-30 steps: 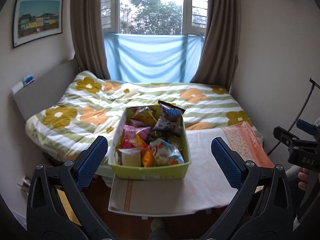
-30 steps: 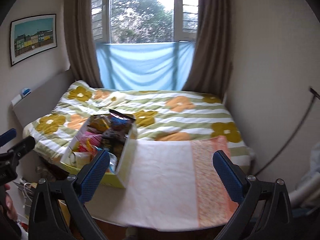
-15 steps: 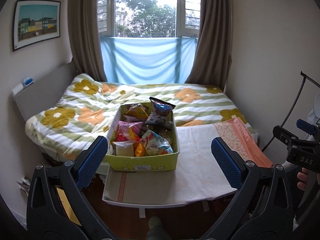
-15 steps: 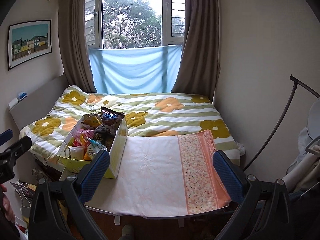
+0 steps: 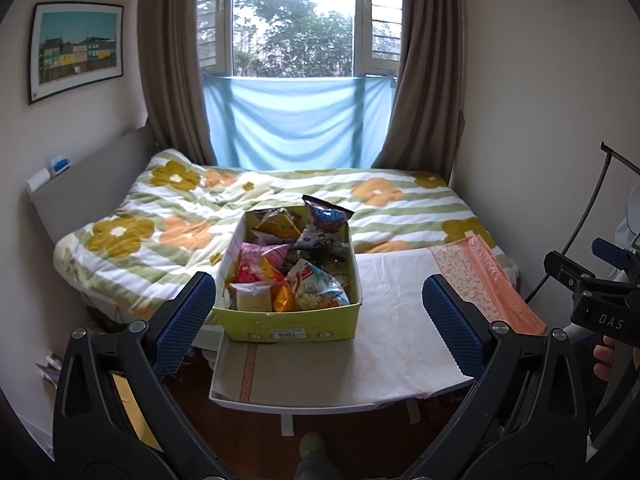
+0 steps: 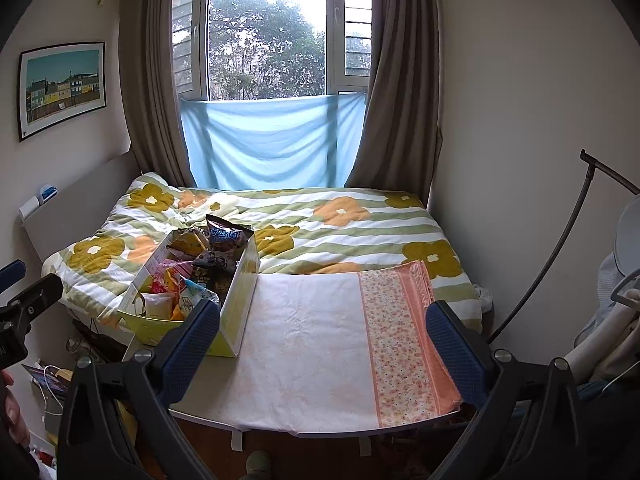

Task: Organize snacks

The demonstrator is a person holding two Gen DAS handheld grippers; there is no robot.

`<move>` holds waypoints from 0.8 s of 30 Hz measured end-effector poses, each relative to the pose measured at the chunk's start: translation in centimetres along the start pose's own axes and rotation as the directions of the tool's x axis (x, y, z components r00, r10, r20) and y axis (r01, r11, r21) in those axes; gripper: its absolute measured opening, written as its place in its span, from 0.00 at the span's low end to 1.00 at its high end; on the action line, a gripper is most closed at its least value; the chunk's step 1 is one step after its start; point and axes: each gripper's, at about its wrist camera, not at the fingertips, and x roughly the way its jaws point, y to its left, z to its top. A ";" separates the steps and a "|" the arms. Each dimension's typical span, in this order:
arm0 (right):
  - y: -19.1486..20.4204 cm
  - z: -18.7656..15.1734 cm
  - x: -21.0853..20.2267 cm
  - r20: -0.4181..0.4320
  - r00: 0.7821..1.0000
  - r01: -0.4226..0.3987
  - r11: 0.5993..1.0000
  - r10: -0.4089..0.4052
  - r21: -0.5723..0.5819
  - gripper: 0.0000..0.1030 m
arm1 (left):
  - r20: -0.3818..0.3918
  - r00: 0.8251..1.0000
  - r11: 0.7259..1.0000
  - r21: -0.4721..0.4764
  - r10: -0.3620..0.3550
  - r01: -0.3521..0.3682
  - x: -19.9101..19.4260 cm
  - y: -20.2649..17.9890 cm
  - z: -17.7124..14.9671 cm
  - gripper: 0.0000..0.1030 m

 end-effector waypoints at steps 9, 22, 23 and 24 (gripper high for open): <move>0.0 -0.1 0.0 0.003 1.000 -0.003 1.000 0.003 0.004 1.00 | 0.009 1.000 1.000 -0.003 0.009 -0.009 -0.1 0.1 0.2 1.00; 0.0 0.1 0.0 0.003 1.000 -0.002 1.000 0.002 0.006 1.00 | 0.009 1.000 1.000 -0.002 0.008 -0.008 -0.1 0.2 0.3 1.00; 0.0 0.1 0.0 0.003 1.000 -0.001 1.000 0.001 0.006 1.00 | 0.009 1.000 1.000 -0.001 0.009 -0.009 -0.1 0.2 0.3 1.00; 0.0 0.1 0.0 0.004 1.000 0.000 1.000 0.000 0.006 1.00 | 0.009 1.000 1.000 -0.001 0.009 -0.009 -0.1 0.2 0.4 1.00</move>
